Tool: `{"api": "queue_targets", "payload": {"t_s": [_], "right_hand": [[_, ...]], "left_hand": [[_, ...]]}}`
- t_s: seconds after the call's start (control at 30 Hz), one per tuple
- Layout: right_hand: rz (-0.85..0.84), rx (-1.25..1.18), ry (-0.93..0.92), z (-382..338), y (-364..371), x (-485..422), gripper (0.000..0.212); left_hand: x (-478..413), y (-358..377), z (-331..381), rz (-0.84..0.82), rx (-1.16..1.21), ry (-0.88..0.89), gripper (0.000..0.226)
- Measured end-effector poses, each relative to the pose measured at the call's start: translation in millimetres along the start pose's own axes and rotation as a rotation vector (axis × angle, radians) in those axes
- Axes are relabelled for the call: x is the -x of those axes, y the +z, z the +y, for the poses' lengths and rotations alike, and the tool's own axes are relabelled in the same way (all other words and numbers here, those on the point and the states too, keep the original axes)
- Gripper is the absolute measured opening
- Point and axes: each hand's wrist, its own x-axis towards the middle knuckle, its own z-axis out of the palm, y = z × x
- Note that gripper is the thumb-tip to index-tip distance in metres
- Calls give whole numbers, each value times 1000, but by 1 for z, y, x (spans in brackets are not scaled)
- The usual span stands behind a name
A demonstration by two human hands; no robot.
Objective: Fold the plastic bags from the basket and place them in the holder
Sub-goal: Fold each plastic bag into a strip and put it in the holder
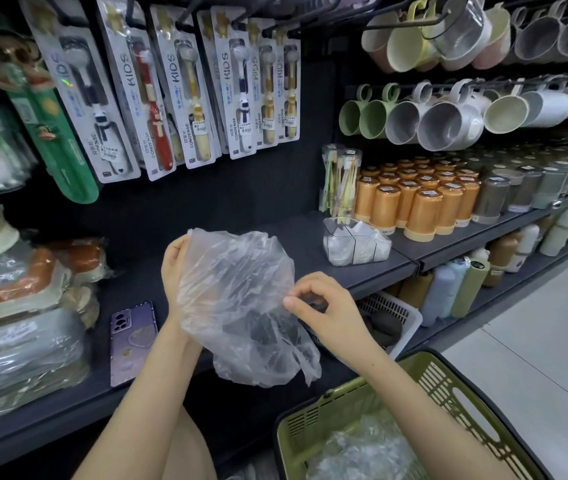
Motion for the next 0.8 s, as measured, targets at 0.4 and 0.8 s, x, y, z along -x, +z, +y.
{"api": "queue_targets", "payload": {"t_s": [0.4,0.8], "right_hand": [[99,-407,-80,-14,-64,1,9],[-263,-9,8,-25,-92,-12,17]], "left_hand": [[-33,-37,-4,172,140,-19,8],[-37,-39,-2,62,-31,-29,17]]}}
